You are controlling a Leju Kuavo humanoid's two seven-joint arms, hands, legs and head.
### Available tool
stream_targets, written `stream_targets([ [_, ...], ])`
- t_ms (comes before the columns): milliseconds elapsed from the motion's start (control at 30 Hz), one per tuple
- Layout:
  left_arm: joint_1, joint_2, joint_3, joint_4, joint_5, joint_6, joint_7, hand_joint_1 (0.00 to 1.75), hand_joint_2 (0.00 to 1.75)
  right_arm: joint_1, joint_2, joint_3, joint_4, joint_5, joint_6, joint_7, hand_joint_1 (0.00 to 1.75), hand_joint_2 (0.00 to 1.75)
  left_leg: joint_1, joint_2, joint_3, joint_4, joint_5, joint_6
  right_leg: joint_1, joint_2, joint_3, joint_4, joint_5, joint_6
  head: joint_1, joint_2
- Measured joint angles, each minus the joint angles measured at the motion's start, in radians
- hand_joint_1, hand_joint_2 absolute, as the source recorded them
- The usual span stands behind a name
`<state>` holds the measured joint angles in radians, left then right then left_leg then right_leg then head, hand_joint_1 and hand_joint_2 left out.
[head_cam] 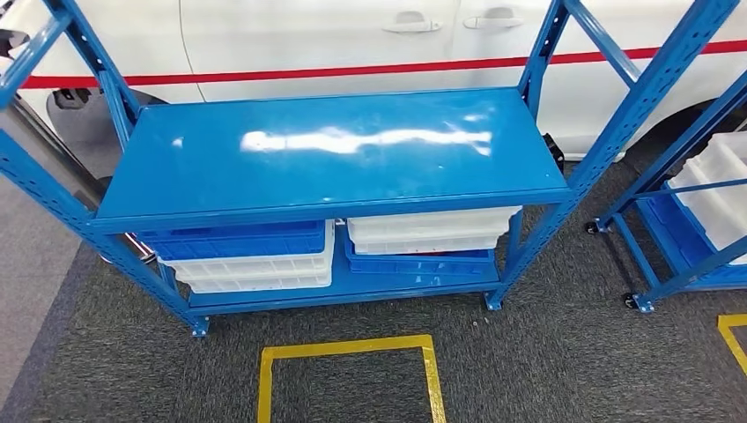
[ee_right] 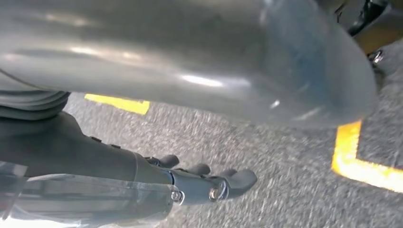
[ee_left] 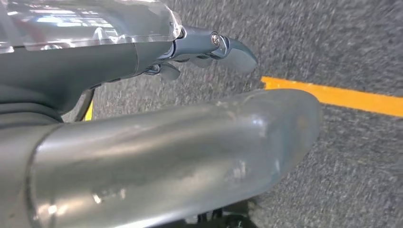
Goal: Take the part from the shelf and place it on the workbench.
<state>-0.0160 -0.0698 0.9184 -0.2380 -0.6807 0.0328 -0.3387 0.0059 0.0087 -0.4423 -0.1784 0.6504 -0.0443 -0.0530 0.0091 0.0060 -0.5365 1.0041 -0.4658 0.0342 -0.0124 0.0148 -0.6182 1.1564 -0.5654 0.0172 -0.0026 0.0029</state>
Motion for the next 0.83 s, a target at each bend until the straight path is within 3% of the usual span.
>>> stream_targets([
  [67,0.0,0.0,0.005,0.0,-0.002,0.0,0.0,0.0,0.0,-0.002,0.003,-0.003,0.0,0.001,-0.016,0.009,0.0,0.0,-0.003,0.004,-0.002,0.001,-0.001,0.003,-0.002,-0.005,-0.057,0.116,-0.047,0.004,0.002,0.0],
  [100,0.0,0.0,0.007,0.0,-0.003,0.001,0.0,0.0,0.0,-0.002,0.004,-0.005,0.0,0.002,-0.025,0.015,0.0,0.0,-0.005,0.005,-0.001,0.001,-0.002,0.003,-0.002,-0.007,-0.068,0.136,-0.044,0.005,0.002,0.0],
  [133,0.0,0.0,0.008,0.0,-0.004,0.001,0.001,0.0,0.0,-0.002,0.005,-0.006,0.0,0.002,-0.031,0.02,0.0,0.44,-0.006,0.006,0.0,0.002,-0.003,0.003,-0.002,-0.008,-0.059,0.118,-0.022,0.004,0.002,0.0],
  [233,-0.001,0.0,0.01,0.0,-0.005,0.002,0.001,0.0,0.0,-0.004,0.005,-0.009,0.0,0.004,-0.04,0.027,0.0,1.75,-0.009,0.006,0.004,0.008,-0.01,-0.005,0.001,-0.014,0.031,-0.067,0.069,-0.006,0.002,0.0],
  [300,-0.002,0.0,0.012,0.0,-0.008,0.002,0.001,0.0,0.0,-0.007,0.007,-0.009,0.0,0.016,-0.04,0.026,0.0,1.75,-0.015,0.006,0.0,0.016,-0.019,-0.006,0.002,-0.016,0.059,-0.129,0.084,-0.012,0.002,0.0],
  [400,-0.004,0.001,0.017,0.0,-0.011,0.003,0.001,0.0,0.0,-0.008,0.012,-0.008,0.0,0.032,-0.039,0.02,0.0,0.44,-0.018,0.005,0.001,0.016,-0.023,0.002,0.003,-0.015,0.061,-0.133,0.083,-0.013,0.001,0.0],
  [433,-0.005,0.001,0.018,0.0,-0.011,0.003,0.001,0.0,0.0,-0.007,0.012,-0.008,0.0,0.03,-0.039,0.017,0.0,0.0,-0.017,0.005,0.002,0.014,-0.02,-0.002,0.005,-0.015,0.061,-0.133,0.083,-0.015,0.001,0.0],
  [600,-0.005,0.001,0.031,0.0,-0.011,0.009,0.004,0.0,0.0,-0.008,0.012,-0.009,0.0,0.022,-0.038,0.015,0.0,0.0,-0.016,0.005,0.005,0.007,-0.016,-0.011,0.006,-0.015,0.06,-0.132,0.082,-0.023,0.001,0.0],
  [833,-0.005,0.0,0.042,0.0,-0.021,0.028,0.032,0.0,0.0,-0.008,0.015,-0.009,0.0,0.024,-0.039,0.015,0.0,0.0,-0.015,0.005,0.005,0.006,-0.017,-0.02,0.007,-0.015,0.061,-0.131,0.081,-0.024,0.001,0.0],
])
